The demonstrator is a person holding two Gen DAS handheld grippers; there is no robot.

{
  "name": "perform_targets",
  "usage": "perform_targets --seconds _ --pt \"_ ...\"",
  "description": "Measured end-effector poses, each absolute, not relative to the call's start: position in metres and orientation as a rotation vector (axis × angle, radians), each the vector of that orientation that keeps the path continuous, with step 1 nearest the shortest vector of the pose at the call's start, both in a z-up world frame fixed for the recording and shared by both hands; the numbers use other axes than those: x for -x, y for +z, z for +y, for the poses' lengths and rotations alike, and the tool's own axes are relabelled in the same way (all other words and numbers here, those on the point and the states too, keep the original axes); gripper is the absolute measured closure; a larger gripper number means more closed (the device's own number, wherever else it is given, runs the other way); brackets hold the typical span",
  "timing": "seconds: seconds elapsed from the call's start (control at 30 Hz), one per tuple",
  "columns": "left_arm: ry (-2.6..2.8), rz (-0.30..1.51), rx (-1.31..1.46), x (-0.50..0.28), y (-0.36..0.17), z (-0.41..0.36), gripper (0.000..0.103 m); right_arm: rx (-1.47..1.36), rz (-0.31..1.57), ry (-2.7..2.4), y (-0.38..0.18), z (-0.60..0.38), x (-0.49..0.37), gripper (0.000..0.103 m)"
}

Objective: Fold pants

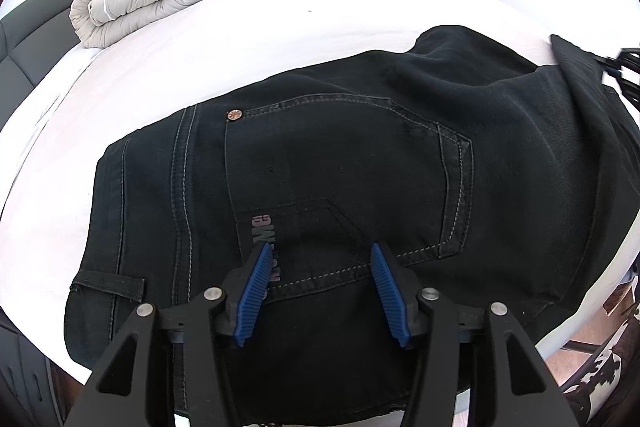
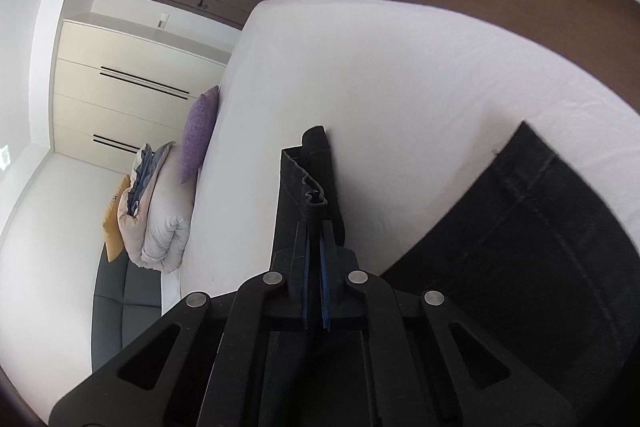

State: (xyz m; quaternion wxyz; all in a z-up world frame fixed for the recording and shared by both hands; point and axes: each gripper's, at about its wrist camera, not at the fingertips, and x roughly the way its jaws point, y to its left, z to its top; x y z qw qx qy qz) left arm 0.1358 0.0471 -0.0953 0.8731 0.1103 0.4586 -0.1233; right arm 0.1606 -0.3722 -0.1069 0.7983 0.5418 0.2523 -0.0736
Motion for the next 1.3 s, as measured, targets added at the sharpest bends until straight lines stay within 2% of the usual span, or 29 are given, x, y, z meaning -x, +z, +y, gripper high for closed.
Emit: perform_targets --seconds 0.2,0.53,1.1,1.3 --pt "-0.254 0.967 -0.230 -0.138 -0.096 0.045 0.047 -1.151 0.532 -0.204 -0.080 -0.383 -0.052 0.100" --pt "-0.262 0.974 -0.220 -0.142 -0.096 0.050 0.048 -1.178 0.591 -0.277 -0.118 -0.387 0.039 0.100" --pt "-0.286 0.972 -0.186 -0.143 -0.095 0.066 0.049 -1.178 0.596 -0.274 -0.118 -0.382 0.081 0.101" --pt "-0.293 0.968 -0.174 -0.142 -0.094 0.071 0.049 -1.200 0.608 -0.280 -0.135 -0.386 0.082 0.101"
